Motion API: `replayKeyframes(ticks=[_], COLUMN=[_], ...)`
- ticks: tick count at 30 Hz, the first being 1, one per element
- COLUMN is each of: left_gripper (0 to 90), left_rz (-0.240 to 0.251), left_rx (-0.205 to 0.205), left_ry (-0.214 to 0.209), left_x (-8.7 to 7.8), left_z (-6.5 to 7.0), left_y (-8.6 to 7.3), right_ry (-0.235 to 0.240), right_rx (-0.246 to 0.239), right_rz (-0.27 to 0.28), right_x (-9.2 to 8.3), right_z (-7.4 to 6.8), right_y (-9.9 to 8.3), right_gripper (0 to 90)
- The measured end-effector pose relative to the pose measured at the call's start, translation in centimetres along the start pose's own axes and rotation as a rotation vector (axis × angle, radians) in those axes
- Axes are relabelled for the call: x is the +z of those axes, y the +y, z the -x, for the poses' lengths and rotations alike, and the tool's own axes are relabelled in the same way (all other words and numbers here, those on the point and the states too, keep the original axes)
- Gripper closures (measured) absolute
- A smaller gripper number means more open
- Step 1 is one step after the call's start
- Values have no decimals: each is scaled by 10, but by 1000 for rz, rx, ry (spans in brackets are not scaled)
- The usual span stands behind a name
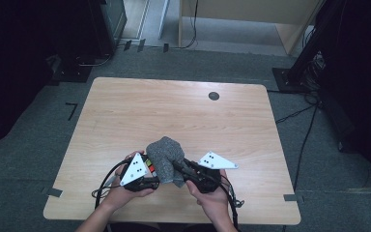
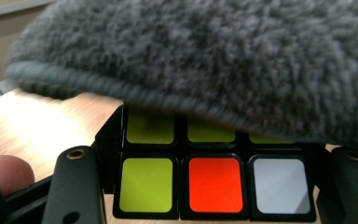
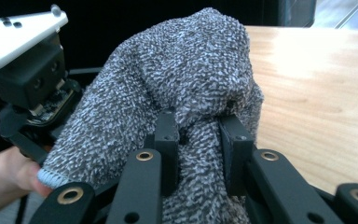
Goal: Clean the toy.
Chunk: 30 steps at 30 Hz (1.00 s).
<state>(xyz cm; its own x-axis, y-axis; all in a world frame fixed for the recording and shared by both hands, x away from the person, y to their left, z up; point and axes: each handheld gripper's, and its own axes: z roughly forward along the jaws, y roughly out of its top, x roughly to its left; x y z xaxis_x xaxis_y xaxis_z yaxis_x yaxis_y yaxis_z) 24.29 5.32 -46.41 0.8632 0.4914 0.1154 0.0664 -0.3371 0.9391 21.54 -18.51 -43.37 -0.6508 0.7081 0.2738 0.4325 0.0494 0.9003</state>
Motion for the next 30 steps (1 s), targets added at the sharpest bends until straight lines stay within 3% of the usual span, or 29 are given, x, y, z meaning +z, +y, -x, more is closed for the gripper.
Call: replayKeyframes(ticks=[2, 4, 8, 12, 16, 20, 23, 27, 30], left_gripper=[341, 341, 341, 342, 341, 341, 341, 341, 341], left_rz=[9, 32, 0, -25, -48, -74, -86, -91, -96], left_rx=[2, -19, -9, 9, 25, 49, 65, 69, 93], left_ry=[5, -7, 13, 17, 39, 76, 119, 119, 116], left_x=[-3, -6, -2, 0, 3, 4, 6, 7, 10], left_z=[-1, -4, -4, -2, 1, 3, 3, 3, 9], left_y=[2, 3, 1, 0, 0, 0, 1, 0, 1], right_ry=[-5, -41, -41, 1, -10, -27, 8, 34, 39], right_rx=[15, 27, 85, 49, -7, 46, 116, 149, 162], right_rz=[5, -25, -56, -11, -7, -32, -39, -21, -50], right_x=[2, 5, 7, 1, -1, 4, 4, 2, 9], right_z=[4, 13, 23, 11, 0, 1, 5, 4, -1], right_y=[-4, -9, -16, -4, 1, 0, 0, 4, 2], right_gripper=[738, 738, 738, 732, 664, 524, 430, 390, 339])
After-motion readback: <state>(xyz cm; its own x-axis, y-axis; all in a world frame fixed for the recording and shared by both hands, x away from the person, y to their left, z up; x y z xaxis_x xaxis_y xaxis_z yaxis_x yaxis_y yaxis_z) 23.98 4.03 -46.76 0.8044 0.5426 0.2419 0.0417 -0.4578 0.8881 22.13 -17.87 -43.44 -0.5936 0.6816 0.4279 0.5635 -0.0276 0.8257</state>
